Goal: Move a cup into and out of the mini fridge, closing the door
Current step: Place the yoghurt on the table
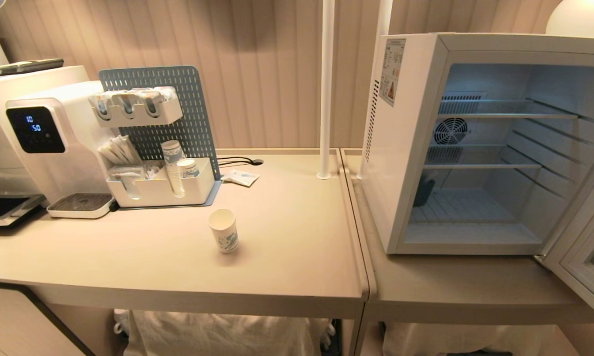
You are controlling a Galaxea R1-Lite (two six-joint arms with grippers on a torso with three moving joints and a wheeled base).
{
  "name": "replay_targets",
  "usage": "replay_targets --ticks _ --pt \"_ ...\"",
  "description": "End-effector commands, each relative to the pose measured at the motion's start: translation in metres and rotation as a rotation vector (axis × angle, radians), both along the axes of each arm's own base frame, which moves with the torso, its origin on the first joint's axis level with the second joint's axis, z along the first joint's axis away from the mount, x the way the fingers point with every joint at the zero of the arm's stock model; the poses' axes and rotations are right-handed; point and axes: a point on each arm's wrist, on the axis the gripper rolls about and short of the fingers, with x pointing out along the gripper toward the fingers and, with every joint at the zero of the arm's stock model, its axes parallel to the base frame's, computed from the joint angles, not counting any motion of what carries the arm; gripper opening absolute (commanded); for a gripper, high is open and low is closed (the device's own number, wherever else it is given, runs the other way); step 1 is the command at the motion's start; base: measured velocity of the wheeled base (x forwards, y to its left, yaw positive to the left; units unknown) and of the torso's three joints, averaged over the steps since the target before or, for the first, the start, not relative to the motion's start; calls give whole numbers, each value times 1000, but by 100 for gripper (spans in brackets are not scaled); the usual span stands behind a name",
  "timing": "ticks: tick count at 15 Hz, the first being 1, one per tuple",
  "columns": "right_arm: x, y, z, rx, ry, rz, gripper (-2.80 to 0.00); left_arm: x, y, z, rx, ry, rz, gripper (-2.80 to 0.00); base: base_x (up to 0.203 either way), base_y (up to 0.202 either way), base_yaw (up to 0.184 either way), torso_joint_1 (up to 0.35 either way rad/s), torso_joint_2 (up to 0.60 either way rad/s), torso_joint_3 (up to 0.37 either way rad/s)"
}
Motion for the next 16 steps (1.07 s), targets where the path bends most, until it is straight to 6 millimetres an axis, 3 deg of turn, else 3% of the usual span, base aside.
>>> replay_targets --ticks 1,6,13,16 --pt "0 0 0 -10 0 1 -280 0 0 -1 -8 6 -1 -280 0 0 0 0 0 0" --pt "0 0 0 -18 0 1 -280 0 0 0 -26 -1 -4 -280 19 12 0 1 -2 1" --pt "0 0 0 -18 0 1 -280 0 0 0 -72 -2 3 -280 189 177 -1 4 2 -1" --pt "0 0 0 -18 0 1 -280 0 0 0 -53 1 4 -280 52 66 1 9 9 -1"
